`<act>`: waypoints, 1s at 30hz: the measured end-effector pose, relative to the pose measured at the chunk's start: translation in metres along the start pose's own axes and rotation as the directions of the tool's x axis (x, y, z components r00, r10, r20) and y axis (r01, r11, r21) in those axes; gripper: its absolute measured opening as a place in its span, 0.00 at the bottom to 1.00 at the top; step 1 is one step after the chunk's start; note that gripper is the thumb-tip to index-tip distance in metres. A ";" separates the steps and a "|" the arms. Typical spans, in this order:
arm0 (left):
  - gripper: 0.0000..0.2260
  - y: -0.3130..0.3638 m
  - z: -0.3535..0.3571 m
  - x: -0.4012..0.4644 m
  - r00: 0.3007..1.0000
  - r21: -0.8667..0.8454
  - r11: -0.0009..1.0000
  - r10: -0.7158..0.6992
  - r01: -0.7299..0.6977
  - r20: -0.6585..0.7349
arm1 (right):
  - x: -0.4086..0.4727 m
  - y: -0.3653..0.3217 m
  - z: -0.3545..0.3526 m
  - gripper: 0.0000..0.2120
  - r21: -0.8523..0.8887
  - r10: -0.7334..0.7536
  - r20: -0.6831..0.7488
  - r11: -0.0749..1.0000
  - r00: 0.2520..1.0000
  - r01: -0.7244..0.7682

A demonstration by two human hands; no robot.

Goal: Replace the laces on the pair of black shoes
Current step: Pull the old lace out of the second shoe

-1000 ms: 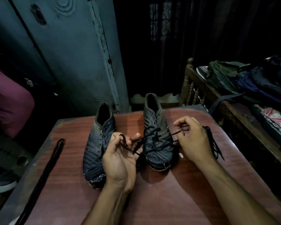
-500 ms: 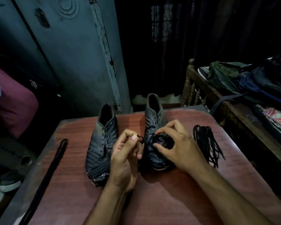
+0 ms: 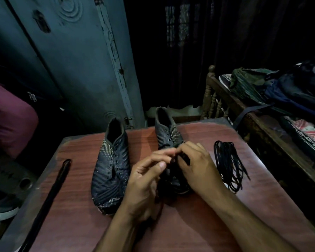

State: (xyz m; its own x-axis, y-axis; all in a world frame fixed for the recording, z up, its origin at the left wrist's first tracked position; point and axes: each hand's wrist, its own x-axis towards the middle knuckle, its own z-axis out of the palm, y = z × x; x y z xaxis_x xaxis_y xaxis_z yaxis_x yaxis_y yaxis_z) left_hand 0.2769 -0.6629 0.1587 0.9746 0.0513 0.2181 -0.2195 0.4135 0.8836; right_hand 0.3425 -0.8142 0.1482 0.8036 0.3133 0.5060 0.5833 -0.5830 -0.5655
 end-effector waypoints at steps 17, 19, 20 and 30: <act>0.22 -0.028 -0.012 0.009 0.944 0.860 0.498 0.325 -0.113 -0.064 | 0.006 -0.004 -0.030 0.05 0.487 0.234 0.178 0.823 0.956 -0.293; 0.22 -0.027 -0.013 0.010 0.935 0.866 0.493 0.339 -0.086 -0.100 | 0.009 -0.001 -0.032 0.05 0.584 0.291 0.123 0.752 0.949 -0.306; 0.21 -0.027 -0.012 0.010 0.933 0.871 0.486 0.341 -0.073 -0.112 | 0.010 0.000 -0.032 0.06 0.631 0.320 0.094 0.713 0.943 -0.305; 0.14 -0.017 -0.010 -0.001 0.956 0.968 0.233 0.248 0.096 -0.155 | 0.014 -0.003 -0.037 0.08 0.832 0.563 0.143 0.377 0.814 -0.407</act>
State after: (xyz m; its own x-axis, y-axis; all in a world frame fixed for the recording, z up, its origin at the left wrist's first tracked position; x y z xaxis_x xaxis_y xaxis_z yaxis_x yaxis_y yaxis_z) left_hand 0.2797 -0.6610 0.1397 0.8846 0.2921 0.3636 -0.0010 -0.7785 0.6277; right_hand 0.3476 -0.8360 0.1810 0.9994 0.0339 0.0000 -0.0094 0.2768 -0.9609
